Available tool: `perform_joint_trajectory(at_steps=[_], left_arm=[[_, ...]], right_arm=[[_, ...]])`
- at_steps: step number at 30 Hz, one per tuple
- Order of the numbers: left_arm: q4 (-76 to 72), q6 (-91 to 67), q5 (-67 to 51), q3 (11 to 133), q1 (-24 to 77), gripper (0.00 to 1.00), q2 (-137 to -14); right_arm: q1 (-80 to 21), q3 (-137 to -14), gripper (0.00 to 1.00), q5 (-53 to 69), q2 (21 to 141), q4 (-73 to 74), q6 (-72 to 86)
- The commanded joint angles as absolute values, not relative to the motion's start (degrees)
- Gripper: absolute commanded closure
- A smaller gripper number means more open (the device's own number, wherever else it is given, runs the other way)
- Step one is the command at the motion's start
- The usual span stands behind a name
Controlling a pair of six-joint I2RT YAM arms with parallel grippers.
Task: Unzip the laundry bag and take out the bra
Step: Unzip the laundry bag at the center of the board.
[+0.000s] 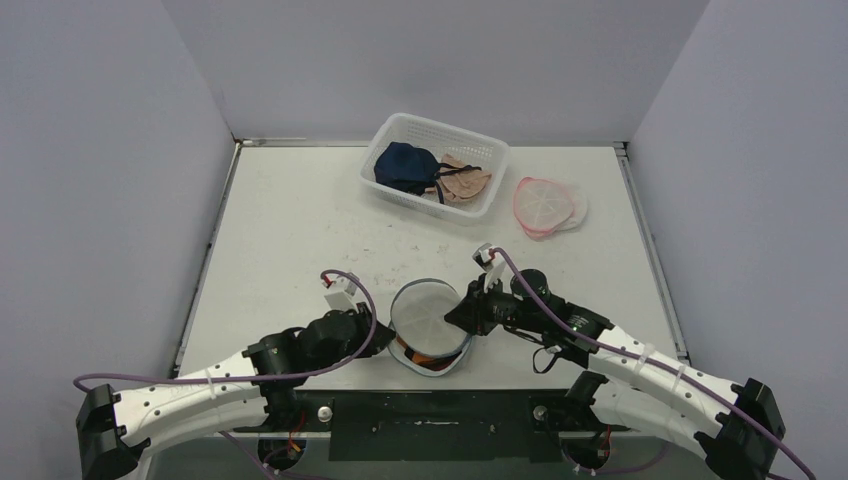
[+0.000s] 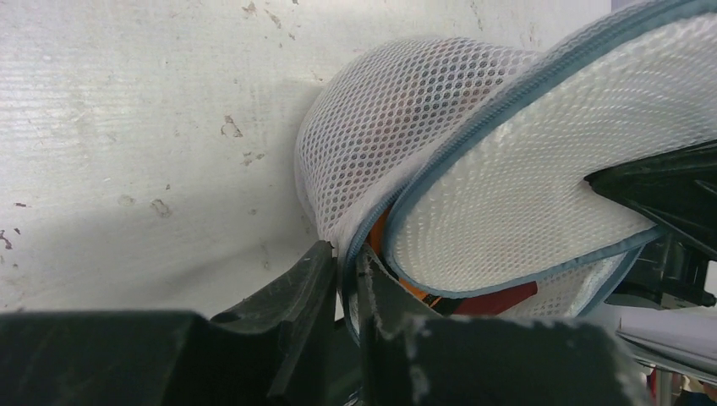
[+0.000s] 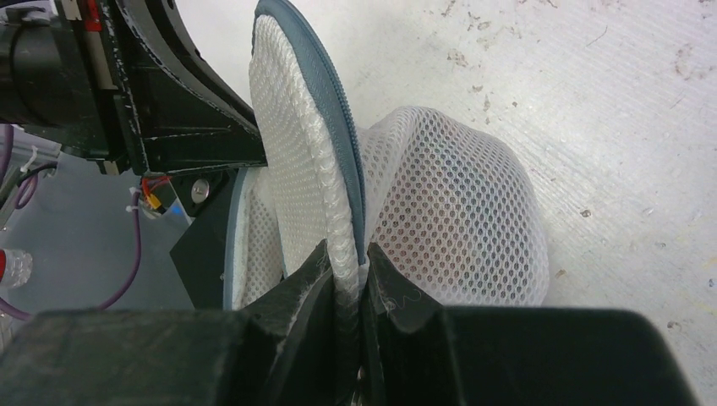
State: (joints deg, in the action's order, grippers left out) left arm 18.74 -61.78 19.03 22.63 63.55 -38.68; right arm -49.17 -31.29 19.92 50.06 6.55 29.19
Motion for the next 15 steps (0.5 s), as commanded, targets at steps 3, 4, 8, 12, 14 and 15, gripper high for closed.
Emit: perform_joint_trajectory(at_steps=[3, 4, 8, 12, 14, 15], left_arm=[[13.72, -60.32, 17.19, 21.39, 62.51, 1.0, -37.22], [13.49, -60.03, 16.99, 21.36, 62.36, 1.0, -37.14], [15.4, -59.47, 19.78, 23.32, 62.32, 1.0, -35.26], [21.7, -55.9, 26.89, 30.03, 62.34, 1.0, -33.98], [24.52, -52.3, 29.91, 34.72, 62.33, 1.0, -35.49], [25.86, -50.9, 30.94, 36.8, 62.37, 1.0, -36.76]], right_arm=[[-49.22, -31.17, 0.95, 20.79, 46.97, 1.75, 30.08], [-49.22, -30.86, 0.95, 20.9, 46.7, 1.43, 30.25], [-49.22, -30.12, 0.95, 21.04, 45.1, 0.45, 30.89], [-49.13, -30.4, 0.65, 19.92, 41.93, 0.44, 30.75], [-49.13, -30.71, 0.43, 19.74, 40.28, 0.44, 30.15], [-49.09, -31.03, 0.35, 19.35, 39.4, 0.44, 29.7]])
